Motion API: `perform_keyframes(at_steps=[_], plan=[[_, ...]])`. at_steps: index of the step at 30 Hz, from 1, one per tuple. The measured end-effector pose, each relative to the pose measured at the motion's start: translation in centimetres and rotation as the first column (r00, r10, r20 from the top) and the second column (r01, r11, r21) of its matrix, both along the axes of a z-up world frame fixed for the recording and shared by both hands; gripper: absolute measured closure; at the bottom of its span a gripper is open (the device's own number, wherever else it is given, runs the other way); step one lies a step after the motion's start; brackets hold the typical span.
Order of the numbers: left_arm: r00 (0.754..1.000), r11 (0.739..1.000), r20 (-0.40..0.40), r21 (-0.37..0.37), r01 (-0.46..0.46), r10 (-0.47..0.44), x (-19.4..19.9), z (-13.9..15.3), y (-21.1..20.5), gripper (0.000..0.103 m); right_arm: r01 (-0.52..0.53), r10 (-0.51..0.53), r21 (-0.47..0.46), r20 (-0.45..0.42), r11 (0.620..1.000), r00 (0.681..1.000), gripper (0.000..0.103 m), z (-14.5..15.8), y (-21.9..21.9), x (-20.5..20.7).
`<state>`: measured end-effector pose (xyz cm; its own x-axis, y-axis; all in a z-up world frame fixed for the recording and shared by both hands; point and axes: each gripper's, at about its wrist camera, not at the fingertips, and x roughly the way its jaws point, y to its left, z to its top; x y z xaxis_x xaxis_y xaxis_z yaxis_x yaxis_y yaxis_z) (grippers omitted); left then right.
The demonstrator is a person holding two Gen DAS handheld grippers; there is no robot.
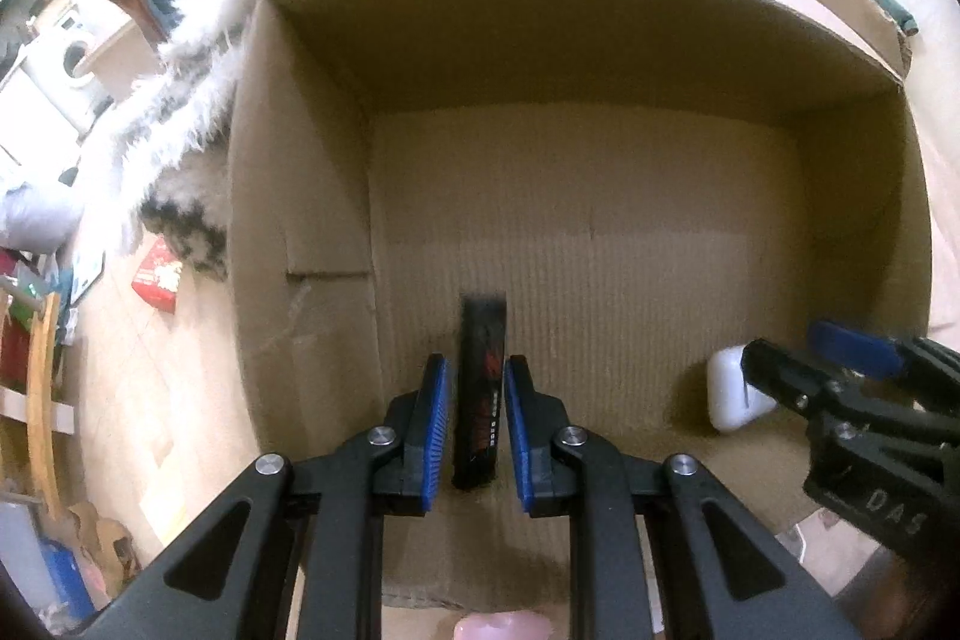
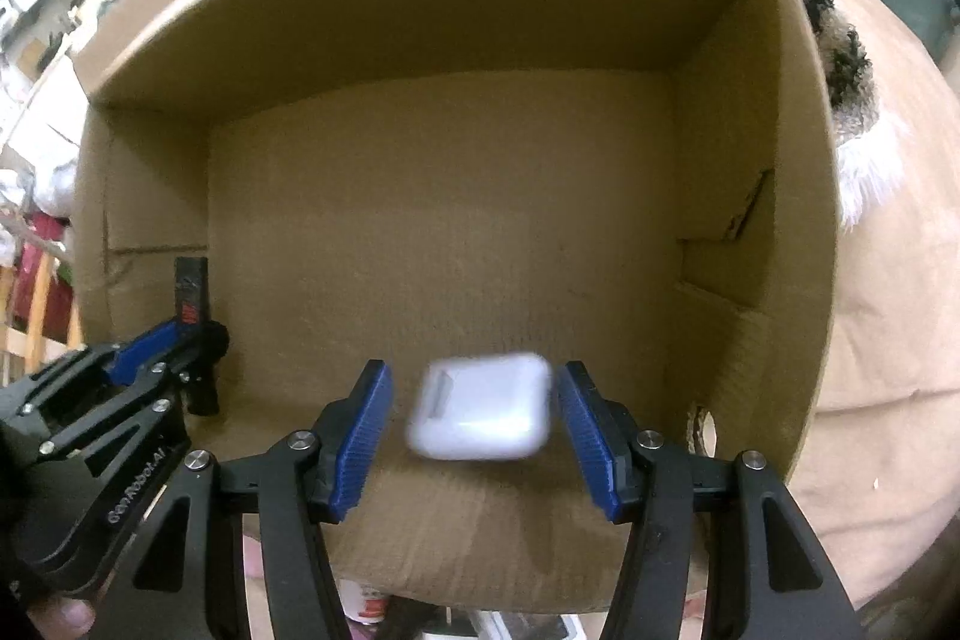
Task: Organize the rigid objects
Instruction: 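Open both grippers to drop the cylinder and earbud case into the box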
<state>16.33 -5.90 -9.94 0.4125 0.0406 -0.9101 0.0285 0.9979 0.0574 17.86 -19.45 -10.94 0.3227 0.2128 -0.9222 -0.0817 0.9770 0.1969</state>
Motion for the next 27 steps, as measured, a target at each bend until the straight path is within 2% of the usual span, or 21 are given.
perform_keyframes(at_steps=[4,6,9,12,14,15,16,21,27], plan=[[1.0,1.0,0.002,0.008,0.004,-0.004,-0.2,0.1,-0.3,0.086,0.021,-0.022,0.034,0.014,0.999,1.0,0.041,0.5,-0.3,0.3],[1.0,1.0,0.007,0.01,0.004,-0.004,-0.2,0.2,-0.4,0.086,0.031,-0.031,0.057,0.016,0.998,0.999,0.034,0.8,-0.4,0.5],[1.0,1.0,0.029,0.016,0.01,-0.01,-0.4,1.1,-0.3,0.084,0.041,-0.043,0.065,0.042,0.997,0.998,0.031,1.5,-0.7,0.4],[0.999,1.0,0.038,0.017,0.006,-0.007,-0.5,1.5,-0.5,0.071,0.056,-0.062,0.074,0.085,0.996,0.994,0.021,2.3,-1.0,0.0],[0.999,1.0,0.042,0.007,-0.003,0.002,-0.6,1.7,-0.4,0.048,0.066,-0.074,0.079,0.102,0.995,0.992,0.008,2.5,-1.0,0.0],[0.999,1.0,0.05,0.002,-0.008,0.008,-0.7,1.9,-0.3,0.044,0.068,-0.076,0.078,0.108,0.995,0.991,0.001,2.6,-1.1,0.0],[0.998,1.0,0.056,-0.002,-0.009,0.009,-0.8,2.1,-0.4,0.041,0.071,-0.08,0.081,0.116,0.994,0.99,0.0,2.7,-1.2,-0.1],[0.997,1.0,0.071,0.019,0.009,-0.011,-1.0,2.5,-1.0,0.039,0.066,-0.08,0.096,0.156,0.993,0.984,0.0,3.0,-1.8,-0.4],[0.996,1.0,0.09,-0.012,-0.011,0.012,-1.1,3.2,0.0,0.039,0.091,-0.108,0.095,0.193,0.991,0.975,0.0,3.8,-2.9,-0.7]])
